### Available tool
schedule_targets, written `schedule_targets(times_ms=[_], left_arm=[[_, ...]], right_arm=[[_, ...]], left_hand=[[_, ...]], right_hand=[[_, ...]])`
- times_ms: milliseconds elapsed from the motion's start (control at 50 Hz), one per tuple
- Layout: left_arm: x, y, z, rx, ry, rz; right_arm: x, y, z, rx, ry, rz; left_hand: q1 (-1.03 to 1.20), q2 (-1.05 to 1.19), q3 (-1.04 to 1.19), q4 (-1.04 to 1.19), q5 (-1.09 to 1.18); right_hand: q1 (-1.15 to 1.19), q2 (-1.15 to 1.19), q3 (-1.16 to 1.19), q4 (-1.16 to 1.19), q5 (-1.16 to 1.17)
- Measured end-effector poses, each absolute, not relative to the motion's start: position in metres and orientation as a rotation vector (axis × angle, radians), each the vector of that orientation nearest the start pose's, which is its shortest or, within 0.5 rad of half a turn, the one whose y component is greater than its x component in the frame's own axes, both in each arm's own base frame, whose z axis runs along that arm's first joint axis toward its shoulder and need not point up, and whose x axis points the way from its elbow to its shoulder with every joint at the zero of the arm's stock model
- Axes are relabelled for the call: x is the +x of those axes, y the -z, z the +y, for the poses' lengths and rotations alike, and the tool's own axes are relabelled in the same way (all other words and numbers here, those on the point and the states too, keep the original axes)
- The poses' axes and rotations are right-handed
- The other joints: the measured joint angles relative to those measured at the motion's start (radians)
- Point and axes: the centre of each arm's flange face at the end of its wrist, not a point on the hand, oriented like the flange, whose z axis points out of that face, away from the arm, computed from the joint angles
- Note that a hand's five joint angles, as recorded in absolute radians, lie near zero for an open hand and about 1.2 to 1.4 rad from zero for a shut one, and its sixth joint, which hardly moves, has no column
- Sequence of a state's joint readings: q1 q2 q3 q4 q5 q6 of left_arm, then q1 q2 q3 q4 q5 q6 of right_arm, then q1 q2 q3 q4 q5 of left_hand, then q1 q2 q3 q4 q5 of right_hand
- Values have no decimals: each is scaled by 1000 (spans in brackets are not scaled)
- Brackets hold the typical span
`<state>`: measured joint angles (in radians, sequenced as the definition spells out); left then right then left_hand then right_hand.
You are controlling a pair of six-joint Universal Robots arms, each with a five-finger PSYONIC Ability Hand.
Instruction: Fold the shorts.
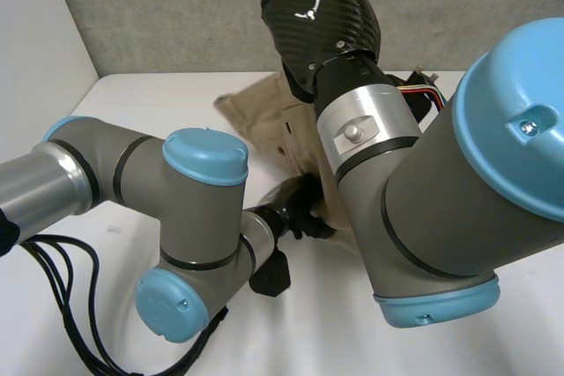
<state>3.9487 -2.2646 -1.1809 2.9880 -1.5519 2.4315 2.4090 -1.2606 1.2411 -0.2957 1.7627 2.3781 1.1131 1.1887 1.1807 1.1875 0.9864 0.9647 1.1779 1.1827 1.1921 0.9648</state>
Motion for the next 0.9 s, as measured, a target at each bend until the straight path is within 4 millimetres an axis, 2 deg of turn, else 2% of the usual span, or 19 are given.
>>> schedule_targets(times_ms=[80,140,240,280,340,360,400,500,520,620,640,660,680,700,720,740,780,820,900], left_arm=[[-366,-163,-208,-22,-1086,-2207],[-347,-185,-223,13,-1211,-2207],[-305,-234,-248,4,-1456,-2188],[-287,-257,-256,-45,-1585,-2178],[-280,-269,-259,-98,-1659,-2173],[-275,-280,-260,-190,-1749,-2172],[-273,-285,-260,-266,-1805,-2178],[-274,-278,-262,-465,-1875,-2227],[-277,-264,-264,-550,-1859,-2275],[-286,-216,-269,-726,-1750,-2400],[-289,-200,-269,-770,-1704,-2437],[-289,-200,-269,-770,-1704,-2437],[-291,-183,-269,-809,-1655,-2472],[-293,-173,-269,-828,-1626,-2491],[-294,-170,-269,-834,-1617,-2496],[-294,-168,-269,-837,-1611,-2499],[-296,-164,-269,-840,-1604,-2501],[-296,-165,-269,-837,-1608,-2496],[-292,-190,-264,-801,-1681,-2441]], right_arm=[[367,-331,-190,-1161,2586,1538],[354,-325,-204,-1158,2595,1622],[332,-312,-228,-1163,2591,1763],[324,-303,-234,-1181,2569,1822],[321,-297,-234,-1199,2547,1852],[315,-284,-231,-1250,2486,1912],[313,-274,-228,-1288,2440,1949],[307,-251,-219,-1352,2324,2027],[304,-238,-215,-1360,2253,2068],[300,-213,-212,-1308,2110,2143],[299,-206,-213,-1275,2062,2166],[299,-206,-213,-1275,2062,2166],[298,-197,-214,-1227,2002,2192],[297,-192,-216,-1186,1960,2209],[297,-190,-216,-1170,1944,2215],[297,-189,-217,-1156,1929,2220],[295,-185,-219,-1104,1884,2238],[294,-184,-221,-1081,1866,2246],[290,-184,-225,-1036,1846,2261]], left_hand=[[0,4,4,6,0],[0,4,4,16,0],[0,4,4,17,0],[2,5,4,17,0],[2,6,7,17,0],[2,7,8,17,0],[2,9,8,17,0],[2,10,8,17,0],[2,10,8,17,0],[2,10,8,17,0],[2,10,8,17,0],[2,10,8,17,0],[-19,-49,-47,-37,-35],[-222,-272,-266,-251,-231],[-222,-272,-266,-251,-231],[-336,-358,-350,-357,-334],[-660,-685,-668,-681,-652],[-703,-754,-746,-763,-732],[-770,-867,-866,-878,-851]], right_hand=[[0,0,0,0,0],[0,0,0,0,0],[0,0,0,0,0],[0,0,0,0,9],[0,0,0,0,9],[0,0,0,0,9],[0,0,0,0,9],[0,0,0,0,11],[0,0,0,0,11],[0,0,0,0,12],[0,0,0,0,14],[0,0,0,0,14],[0,0,0,0,16],[0,0,0,0,16],[0,0,0,0,16],[0,0,0,0,16],[0,0,0,0,16],[0,0,0,0,16],[0,0,0,0,16]])
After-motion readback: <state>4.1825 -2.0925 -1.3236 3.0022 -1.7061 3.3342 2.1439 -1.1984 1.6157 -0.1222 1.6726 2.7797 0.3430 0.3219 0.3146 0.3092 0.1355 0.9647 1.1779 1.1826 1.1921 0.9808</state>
